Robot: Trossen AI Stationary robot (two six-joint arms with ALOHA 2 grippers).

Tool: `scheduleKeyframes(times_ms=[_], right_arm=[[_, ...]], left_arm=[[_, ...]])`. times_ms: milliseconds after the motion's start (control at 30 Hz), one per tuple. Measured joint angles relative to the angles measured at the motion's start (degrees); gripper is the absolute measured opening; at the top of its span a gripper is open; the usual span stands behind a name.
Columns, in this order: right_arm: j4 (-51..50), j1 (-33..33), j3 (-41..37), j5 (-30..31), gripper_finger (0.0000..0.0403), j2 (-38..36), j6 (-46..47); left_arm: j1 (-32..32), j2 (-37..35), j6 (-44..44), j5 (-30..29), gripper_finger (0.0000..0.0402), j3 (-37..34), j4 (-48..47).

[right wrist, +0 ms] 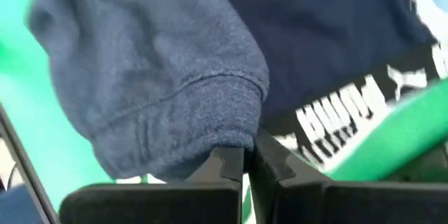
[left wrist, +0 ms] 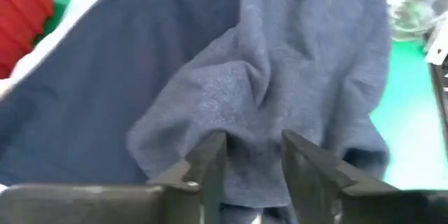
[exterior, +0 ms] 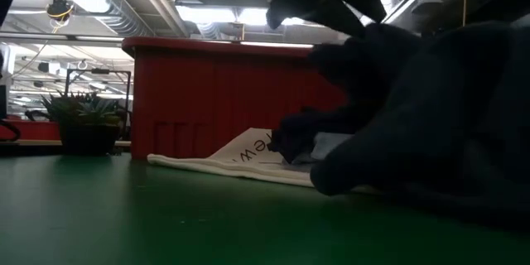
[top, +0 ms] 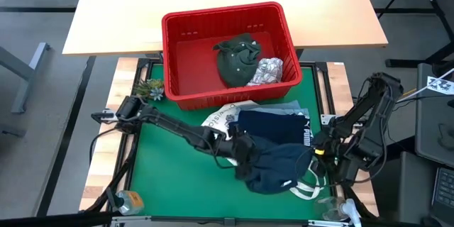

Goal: Fold laundry
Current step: Fold the gray shorts

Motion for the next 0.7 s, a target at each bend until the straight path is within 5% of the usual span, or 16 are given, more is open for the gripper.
scheduleKeyframes(times_ms=[267, 700], right_arm=[[-3.02, 0.00, 0.00, -9.37, 0.0007, 3.02, 4.35], [-3.03, 0.00, 0.00, -10.29, 0.0008, 4.57, 4.05]], left_arm=[[2.80, -1.41, 2.56, 1.21, 0.0164, 0.09, -0.32], [2.28, 2.62, -1.38, 2.06, 0.0165, 0.09, -1.32]])
